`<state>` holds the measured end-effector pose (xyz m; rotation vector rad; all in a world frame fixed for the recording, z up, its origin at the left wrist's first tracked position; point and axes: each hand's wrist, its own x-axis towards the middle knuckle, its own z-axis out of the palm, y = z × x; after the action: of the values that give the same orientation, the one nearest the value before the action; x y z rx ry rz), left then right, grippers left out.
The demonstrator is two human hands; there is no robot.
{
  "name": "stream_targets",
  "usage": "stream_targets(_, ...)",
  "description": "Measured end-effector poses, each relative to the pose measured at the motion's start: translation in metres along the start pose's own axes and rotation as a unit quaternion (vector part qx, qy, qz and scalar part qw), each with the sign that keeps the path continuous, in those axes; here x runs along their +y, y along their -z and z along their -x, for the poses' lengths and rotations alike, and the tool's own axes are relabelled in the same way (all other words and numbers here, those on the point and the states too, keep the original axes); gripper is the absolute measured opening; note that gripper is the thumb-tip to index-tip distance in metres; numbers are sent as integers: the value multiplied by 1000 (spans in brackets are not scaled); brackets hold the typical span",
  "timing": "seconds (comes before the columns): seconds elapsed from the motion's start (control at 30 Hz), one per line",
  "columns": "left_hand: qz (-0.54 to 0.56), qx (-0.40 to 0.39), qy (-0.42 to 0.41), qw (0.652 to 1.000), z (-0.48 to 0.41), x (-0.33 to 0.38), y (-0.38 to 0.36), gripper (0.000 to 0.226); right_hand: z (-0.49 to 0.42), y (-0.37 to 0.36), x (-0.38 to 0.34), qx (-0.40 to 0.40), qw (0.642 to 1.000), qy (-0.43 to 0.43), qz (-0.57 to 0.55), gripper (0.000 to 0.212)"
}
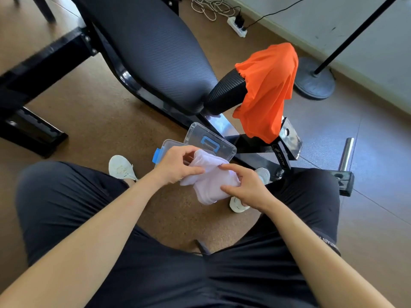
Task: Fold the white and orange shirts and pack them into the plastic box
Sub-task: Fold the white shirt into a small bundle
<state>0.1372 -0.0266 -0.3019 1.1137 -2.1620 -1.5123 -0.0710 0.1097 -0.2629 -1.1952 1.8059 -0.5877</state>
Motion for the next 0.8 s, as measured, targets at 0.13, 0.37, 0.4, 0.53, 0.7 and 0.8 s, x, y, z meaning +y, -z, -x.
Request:
stream_targets(0.13, -1, 31, -56, 998, 11, 11, -13, 46, 3, 0, 0, 18, 998, -19, -49, 50)
stream_targets(0.37, -17, 38, -162, 986, 27, 26, -36, 50, 11, 4, -3, -1, 986, -22, -163, 47)
stream_targets(0.4, -17, 32, -165, 986, 27, 26, -37, 48, 13, 6, -3, -16, 978, -33, -206, 46)
stream_targets(0.53, -11, -15, -177, 984, 28, 26, -43, 46, 18, 8, -2, -22, 948, -87, -306, 28)
stream_targets(0.7, -55, -83, -177, 979, 32, 27, -54, 49, 14, 1, 2, 58, 944, -111, -304, 22)
stream_targets(0.8, -34, -119, -155, 980, 34, 29, -53, 43, 12, 0, 8, 76, 947, -123, -288, 22)
